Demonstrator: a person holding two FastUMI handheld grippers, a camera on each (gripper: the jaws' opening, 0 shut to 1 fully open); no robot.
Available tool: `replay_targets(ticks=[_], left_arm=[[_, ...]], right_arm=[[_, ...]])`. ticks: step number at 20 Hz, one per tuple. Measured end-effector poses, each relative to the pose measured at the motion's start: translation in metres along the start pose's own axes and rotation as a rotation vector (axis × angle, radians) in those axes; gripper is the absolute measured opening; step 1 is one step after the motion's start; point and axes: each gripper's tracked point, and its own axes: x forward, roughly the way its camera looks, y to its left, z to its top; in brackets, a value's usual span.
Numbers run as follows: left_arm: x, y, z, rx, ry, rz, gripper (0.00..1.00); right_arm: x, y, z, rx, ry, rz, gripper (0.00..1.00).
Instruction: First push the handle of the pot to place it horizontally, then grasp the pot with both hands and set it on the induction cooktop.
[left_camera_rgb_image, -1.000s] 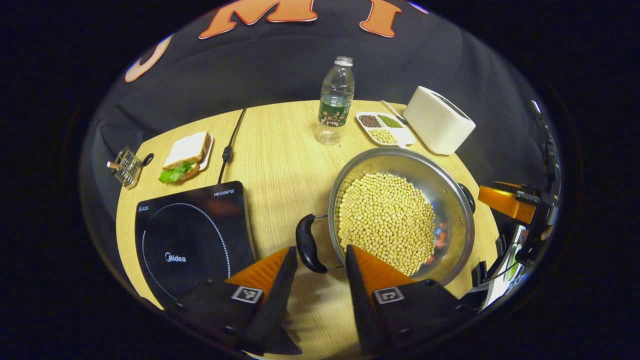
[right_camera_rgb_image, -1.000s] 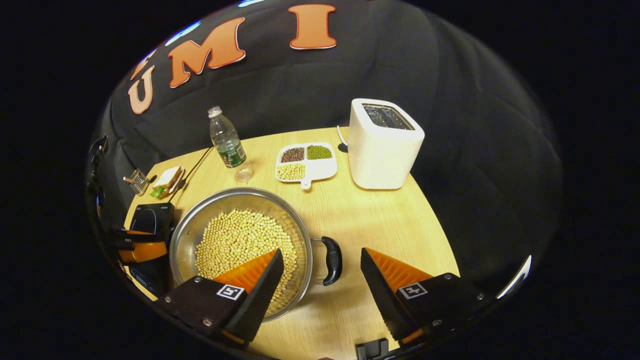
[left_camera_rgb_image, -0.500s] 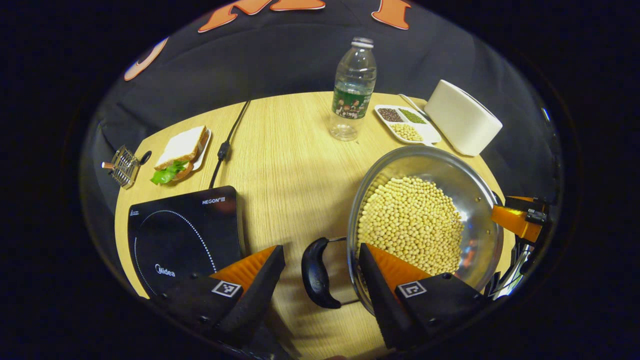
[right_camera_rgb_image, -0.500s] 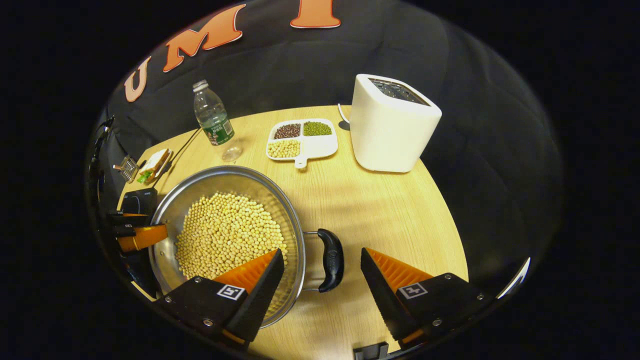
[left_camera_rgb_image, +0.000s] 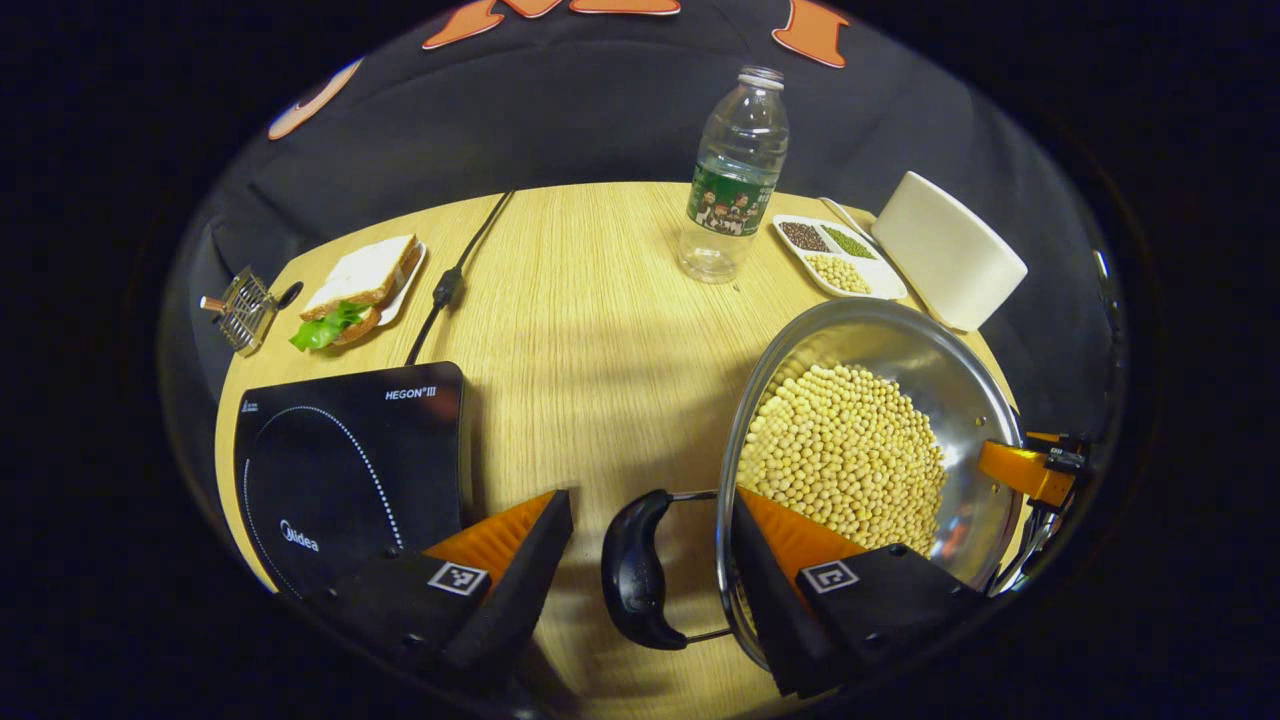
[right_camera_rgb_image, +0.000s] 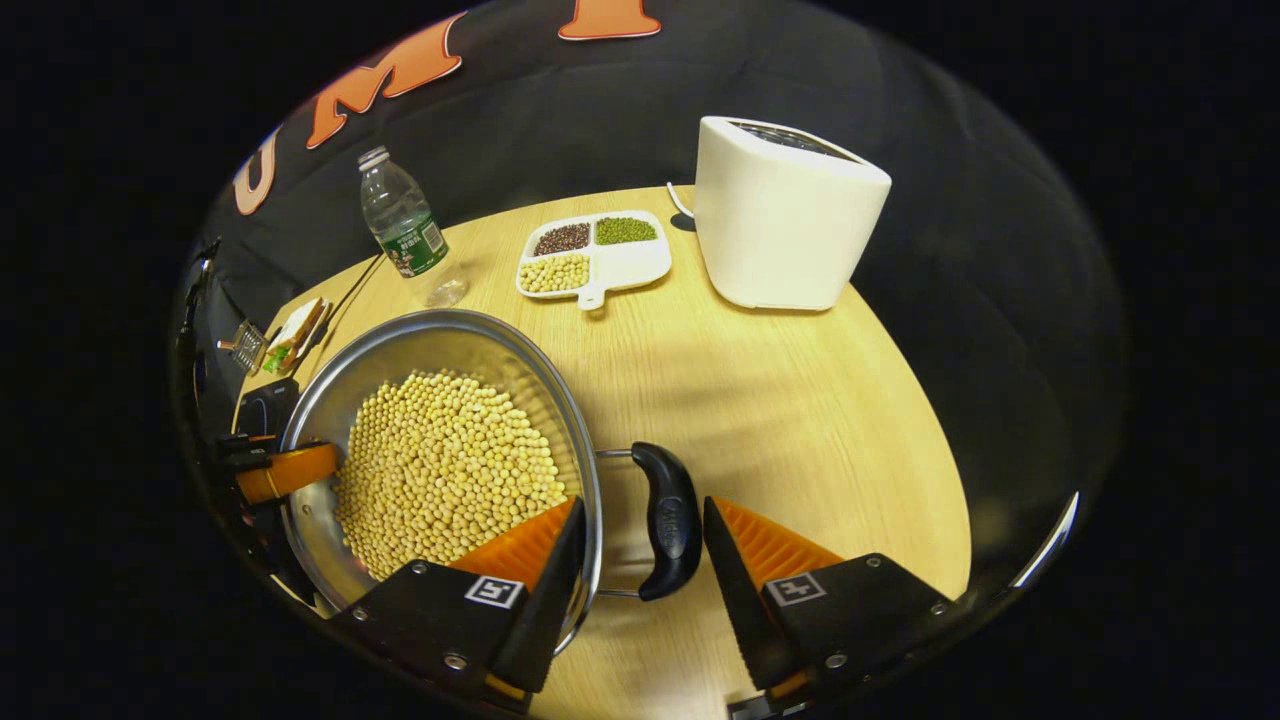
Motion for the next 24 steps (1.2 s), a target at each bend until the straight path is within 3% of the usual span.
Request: replay_targets(ticks=[2,3,6,11,15,21,24], left_arm=[[0.001,-0.004,0.003,0.005,-0.013,-0.002,0.90],[0.002,-0.007,0.004,0.011,-0.020,-0.003,0.89],[0.003,-0.010,0.007,0.034,-0.033,0.013,0.72],[0.001,-0.010,0.009,0.055,-0.045,0.026,0.71],[-0.014,0.001,0.007,0.071,-0.044,0.067,0.71],[-0.074,0.023,0.023,0.095,-0.160,0.145,0.70],[-0.112,0.033,0.016,0.046,-0.206,0.195,0.69]], right_arm=[[0.002,-0.001,0.002,-0.007,-0.011,-0.009,0.66],[0.002,0.000,0.001,-0.012,-0.016,-0.012,0.66],[0.001,0.000,0.002,-0.010,-0.014,-0.019,0.66],[-0.001,0.002,0.001,0.043,0.020,-0.024,0.63],[-0.007,0.015,-0.009,0.067,0.054,-0.003,0.52],[-0.043,0.040,0.000,0.054,0.002,0.060,0.53],[-0.061,0.053,0.008,0.013,-0.033,0.110,0.53]])
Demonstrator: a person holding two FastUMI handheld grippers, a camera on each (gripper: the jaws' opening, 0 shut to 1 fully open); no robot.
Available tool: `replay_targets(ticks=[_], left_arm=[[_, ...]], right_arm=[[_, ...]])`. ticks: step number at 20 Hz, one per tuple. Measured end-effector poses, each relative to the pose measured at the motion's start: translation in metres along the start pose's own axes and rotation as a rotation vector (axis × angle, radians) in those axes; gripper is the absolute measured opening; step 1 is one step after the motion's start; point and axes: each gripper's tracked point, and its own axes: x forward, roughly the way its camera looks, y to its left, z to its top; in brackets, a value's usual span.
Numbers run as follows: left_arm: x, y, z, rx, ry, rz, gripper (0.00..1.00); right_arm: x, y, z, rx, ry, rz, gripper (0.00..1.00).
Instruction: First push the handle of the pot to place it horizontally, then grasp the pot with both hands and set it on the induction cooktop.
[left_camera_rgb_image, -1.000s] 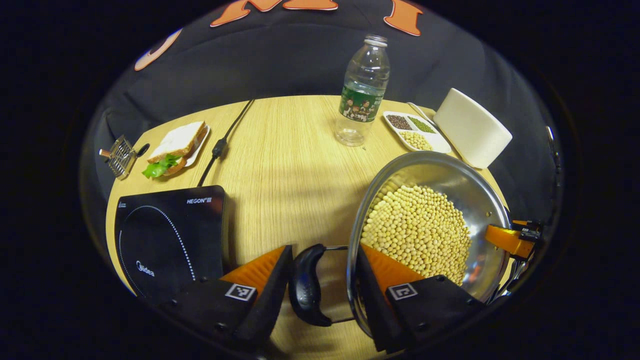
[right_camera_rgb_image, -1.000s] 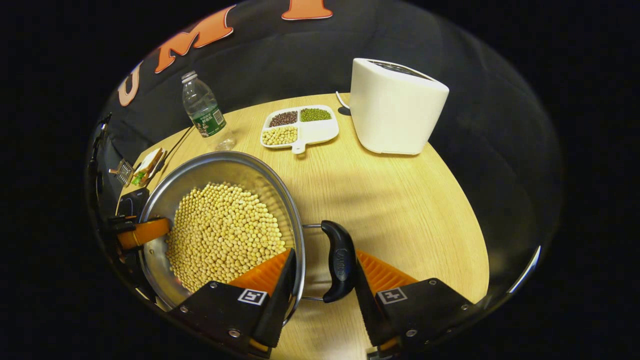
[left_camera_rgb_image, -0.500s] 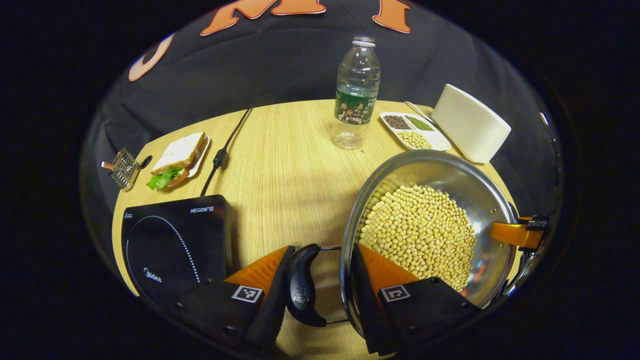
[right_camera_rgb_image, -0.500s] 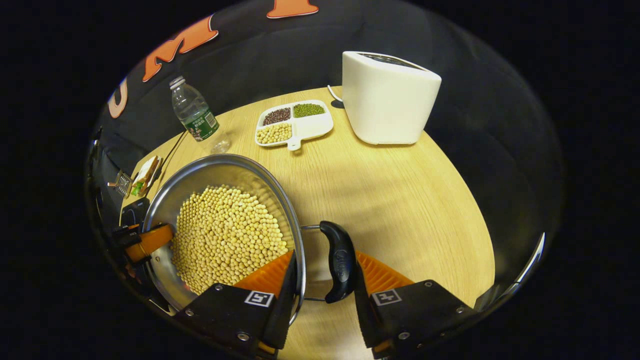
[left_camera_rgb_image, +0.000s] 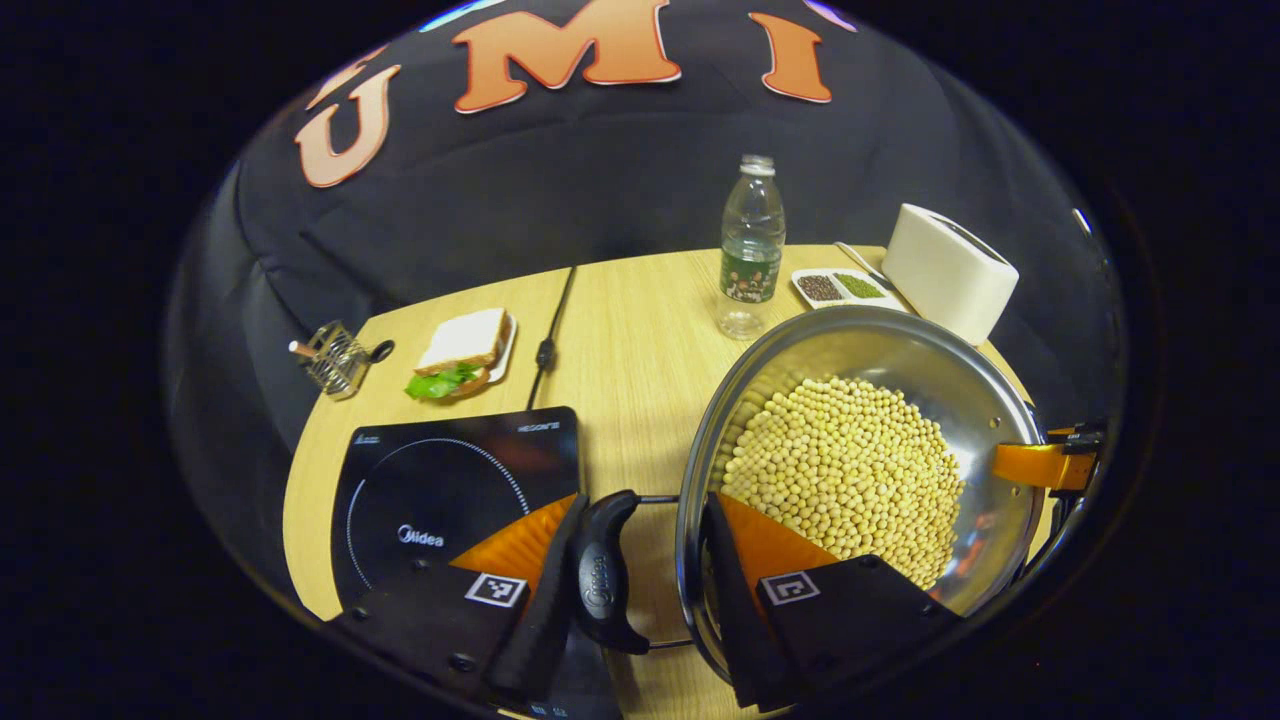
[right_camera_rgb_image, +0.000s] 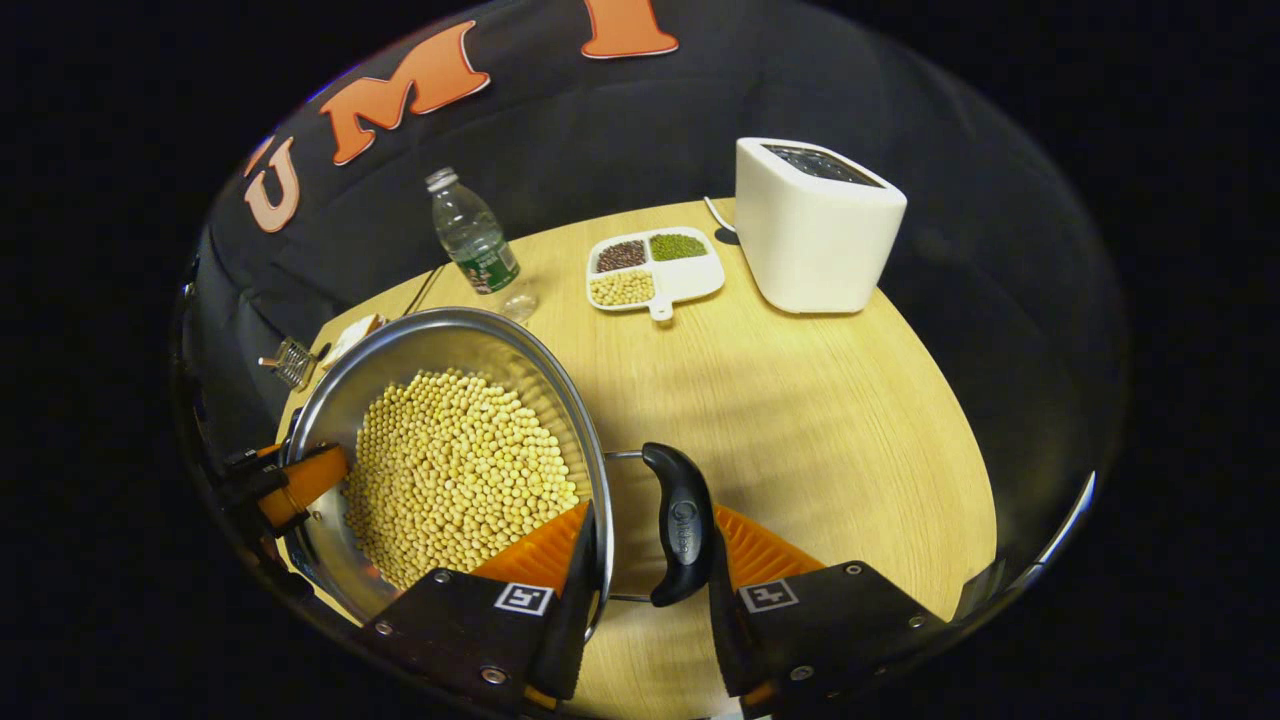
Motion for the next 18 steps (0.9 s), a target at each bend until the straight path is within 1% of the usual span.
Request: replay_targets(ticks=[1,4,5,6,7,9,10,12,13,14,15,16,17,18], left_arm=[[-0.013,0.007,-0.003,-0.019,-0.007,0.020,0.71],[-0.047,0.020,-0.007,-0.064,-0.025,0.086,0.71],[-0.059,0.026,-0.009,-0.079,-0.032,0.108,0.71],[-0.070,0.032,-0.012,-0.098,-0.029,0.130,0.68],[-0.085,0.039,-0.015,-0.132,-0.027,0.152,0.68],[-0.101,0.049,-0.016,-0.184,-0.027,0.180,0.68],[-0.106,0.055,-0.012,-0.190,-0.035,0.189,0.71],[-0.117,0.073,-0.008,-0.190,-0.057,0.197,0.71],[-0.123,0.081,-0.007,-0.191,-0.056,0.192,0.67],[-0.124,0.090,-0.006,-0.195,-0.050,0.184,0.68],[-0.119,0.098,-0.007,-0.198,-0.039,0.172,0.70],[-0.111,0.108,-0.007,-0.202,-0.025,0.160,0.67],[-0.103,0.119,-0.004,-0.200,-0.014,0.151,0.67],[-0.098,0.128,-0.001,-0.195,-0.005,0.145,0.71]], right_arm=[[-0.006,0.004,0.000,-0.018,-0.010,0.018,0.53],[-0.023,0.021,0.001,-0.068,-0.030,0.080,0.53],[-0.030,0.028,0.001,-0.087,-0.033,0.099,0.53],[-0.035,0.036,0.003,-0.110,-0.039,0.115,0.53],[-0.043,0.044,0.004,-0.132,-0.045,0.130,0.53],[-0.057,0.063,0.011,-0.175,-0.067,0.159,0.53],[-0.064,0.073,0.016,-0.192,-0.080,0.171,0.53],[-0.074,0.092,0.025,-0.211,-0.104,0.176,0.53],[-0.078,0.099,0.028,-0.216,-0.108,0.169,0.53],[-0.079,0.106,0.029,-0.225,-0.104,0.158,0.53],[-0.080,0.115,0.029,-0.230,-0.100,0.146,0.53],[-0.080,0.125,0.030,-0.233,-0.096,0.137,0.53],[-0.080,0.135,0.029,-0.235,-0.092,0.129,0.53],[-0.080,0.146,0.028,-0.235,-0.084,0.121,0.53]])
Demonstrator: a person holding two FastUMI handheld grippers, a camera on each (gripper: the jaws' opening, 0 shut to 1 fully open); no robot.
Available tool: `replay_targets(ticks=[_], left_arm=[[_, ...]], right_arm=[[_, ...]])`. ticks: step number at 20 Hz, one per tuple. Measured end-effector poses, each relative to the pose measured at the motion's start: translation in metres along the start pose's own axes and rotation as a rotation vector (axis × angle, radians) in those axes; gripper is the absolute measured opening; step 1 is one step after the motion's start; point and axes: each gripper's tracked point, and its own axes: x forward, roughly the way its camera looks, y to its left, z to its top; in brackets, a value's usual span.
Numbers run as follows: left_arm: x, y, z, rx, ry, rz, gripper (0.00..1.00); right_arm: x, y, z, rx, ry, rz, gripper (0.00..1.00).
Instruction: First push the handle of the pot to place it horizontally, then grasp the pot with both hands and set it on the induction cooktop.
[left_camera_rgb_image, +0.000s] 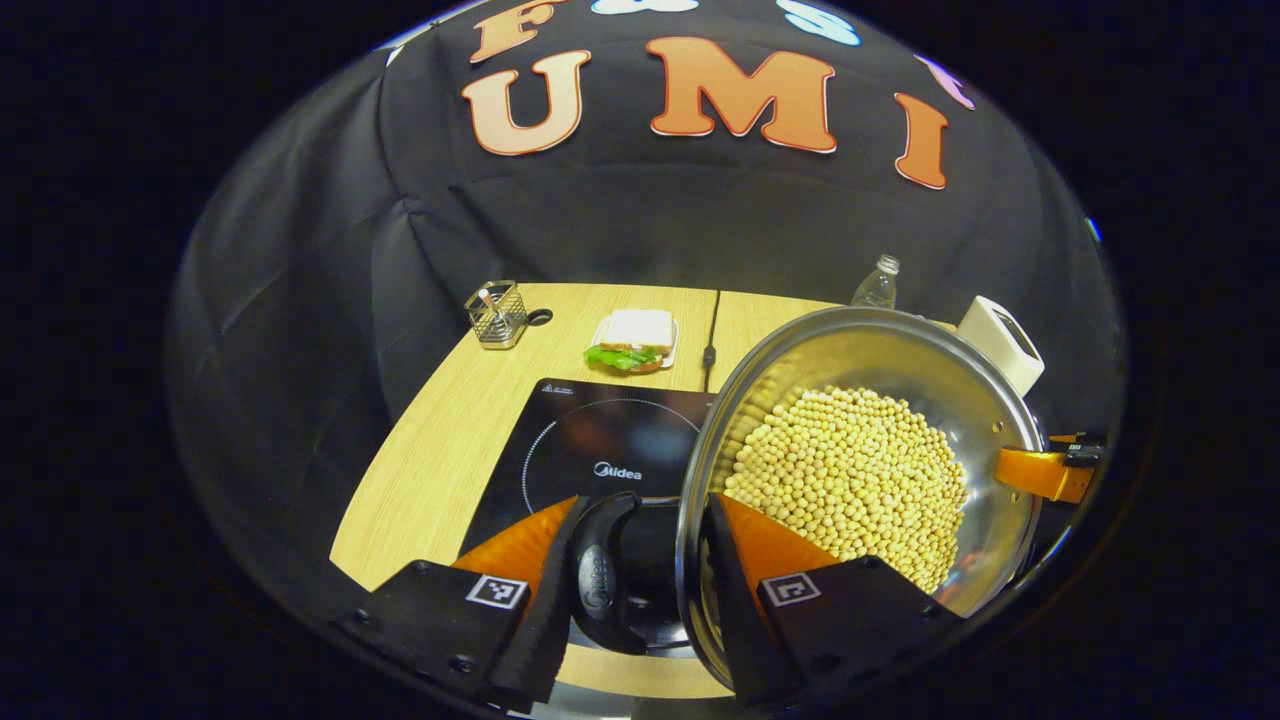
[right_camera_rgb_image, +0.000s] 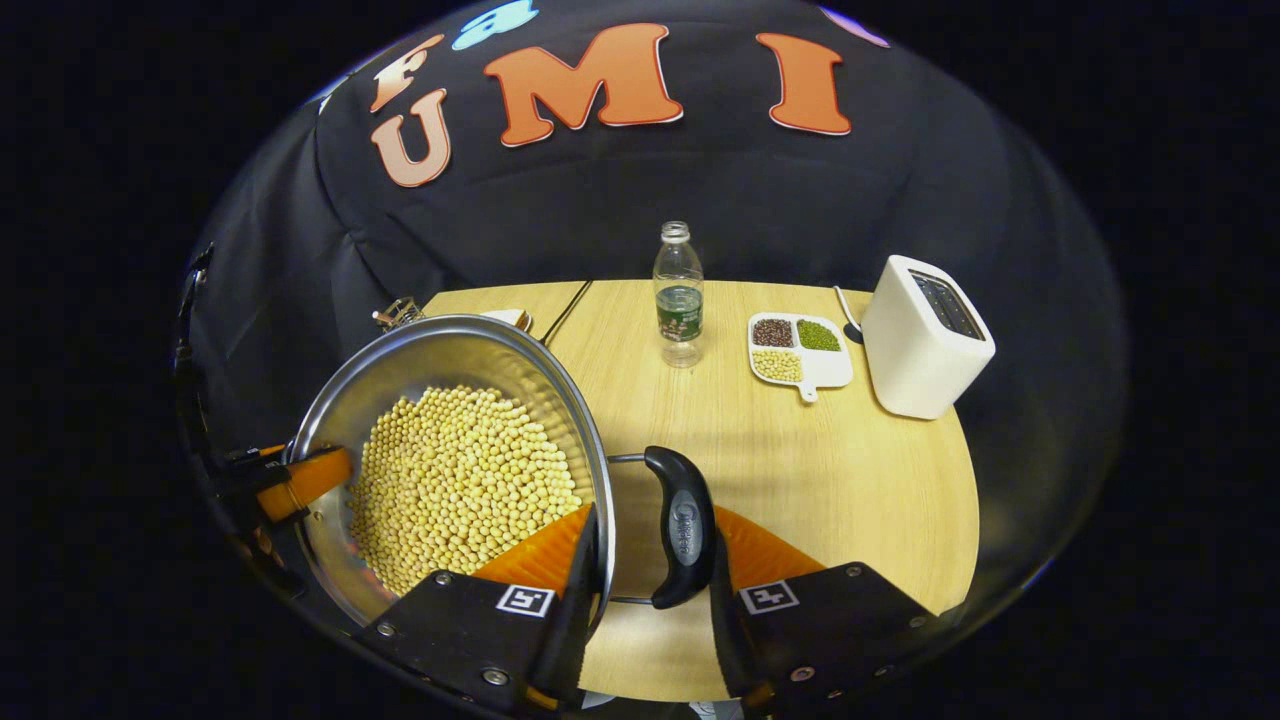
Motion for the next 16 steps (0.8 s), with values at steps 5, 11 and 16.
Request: replay_targets(ticks=[5,11,16], left_arm=[[0.032,0.056,0.026,0.012,0.037,-0.025,0.68],[0.072,0.087,0.047,0.020,0.047,-0.060,0.69],[0.080,0.109,0.057,0.013,0.037,-0.077,0.71]], right_arm=[[0.019,0.060,0.012,0.011,0.027,-0.027,0.53],[0.038,0.113,0.033,0.023,0.030,-0.061,0.53],[0.051,0.138,0.049,0.032,0.029,-0.073,0.53]])
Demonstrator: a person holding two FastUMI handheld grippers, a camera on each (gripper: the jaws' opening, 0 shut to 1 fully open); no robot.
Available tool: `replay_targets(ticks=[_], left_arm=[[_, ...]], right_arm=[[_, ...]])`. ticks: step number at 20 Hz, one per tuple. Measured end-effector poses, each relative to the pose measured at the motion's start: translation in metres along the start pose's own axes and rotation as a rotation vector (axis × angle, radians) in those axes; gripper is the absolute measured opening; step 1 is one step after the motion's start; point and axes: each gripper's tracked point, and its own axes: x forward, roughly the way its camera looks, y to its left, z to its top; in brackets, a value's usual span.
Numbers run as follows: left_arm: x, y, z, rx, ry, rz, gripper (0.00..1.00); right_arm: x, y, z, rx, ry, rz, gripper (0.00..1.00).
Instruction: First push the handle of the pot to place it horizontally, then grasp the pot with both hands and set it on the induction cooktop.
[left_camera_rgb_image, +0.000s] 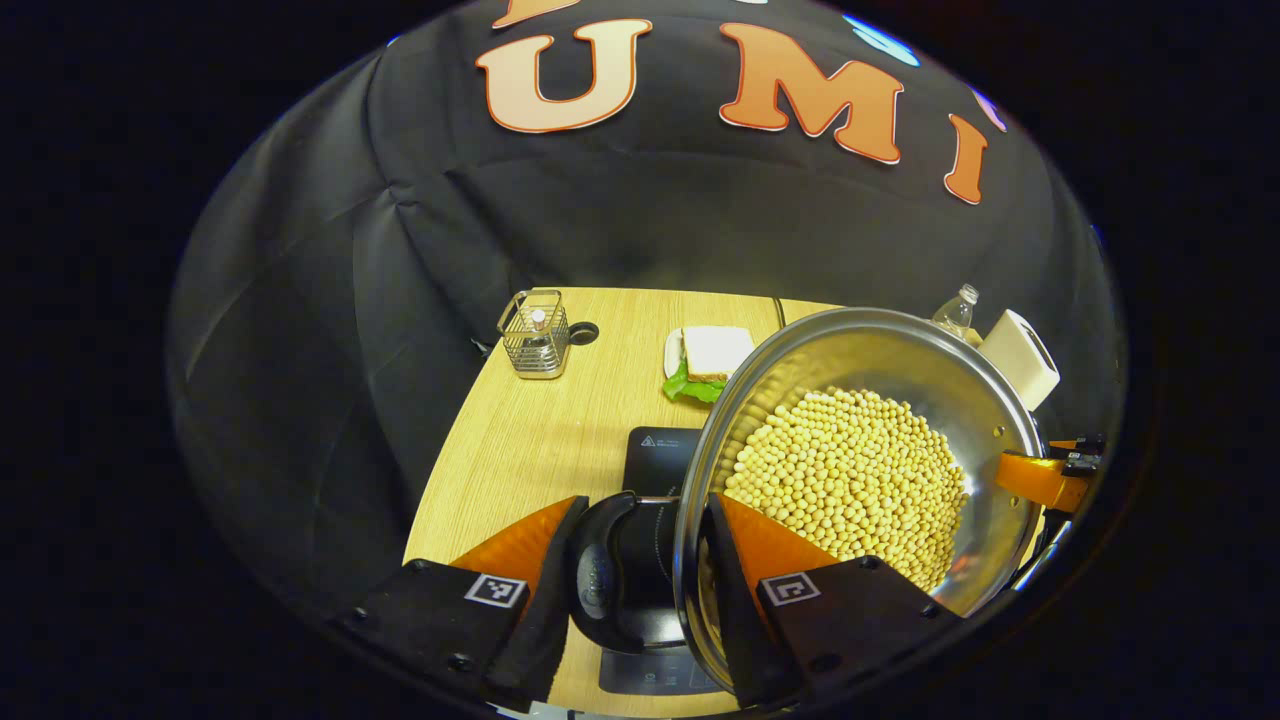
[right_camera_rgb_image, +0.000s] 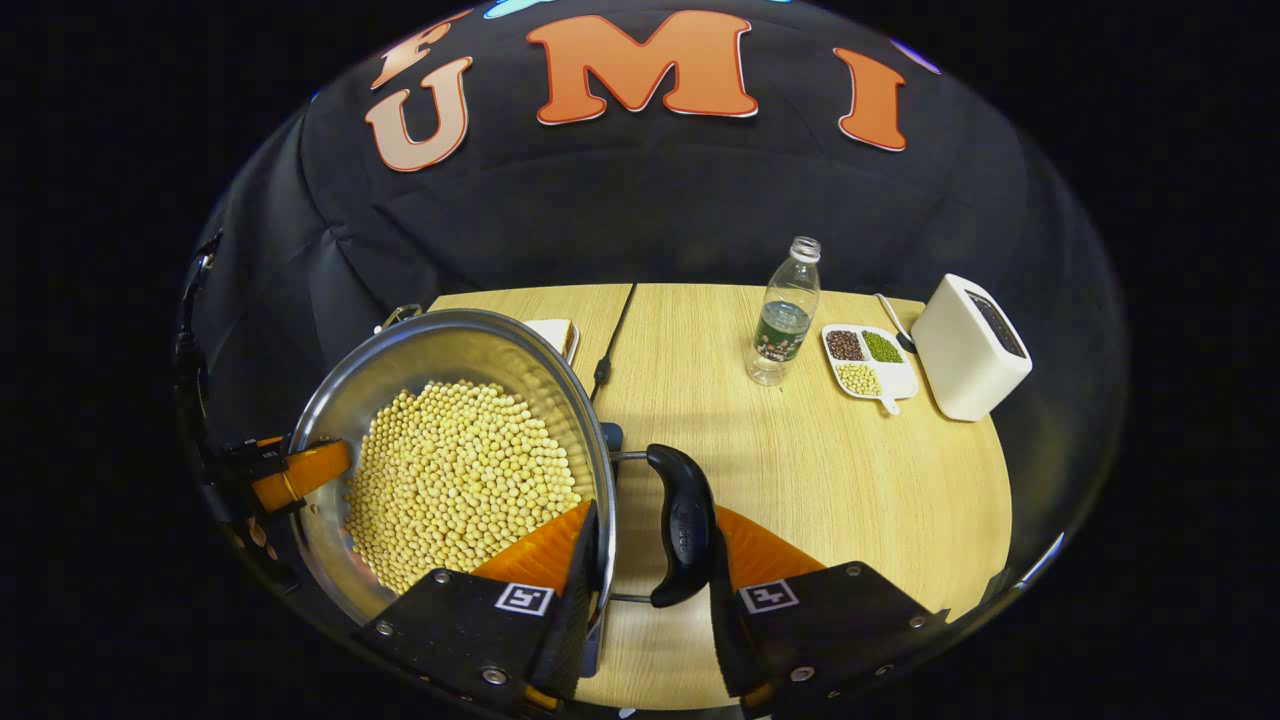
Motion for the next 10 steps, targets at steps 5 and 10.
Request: replay_targets(ticks=[5,10], left_arm=[[0.012,0.018,0.003,0.008,-0.002,-0.016,0.71],[0.035,0.012,-0.003,0.012,0.006,-0.027,0.71]], right_arm=[[0.009,0.010,0.001,0.011,0.005,-0.011,0.53],[0.021,0.013,-0.006,0.037,0.029,-0.024,0.53]])
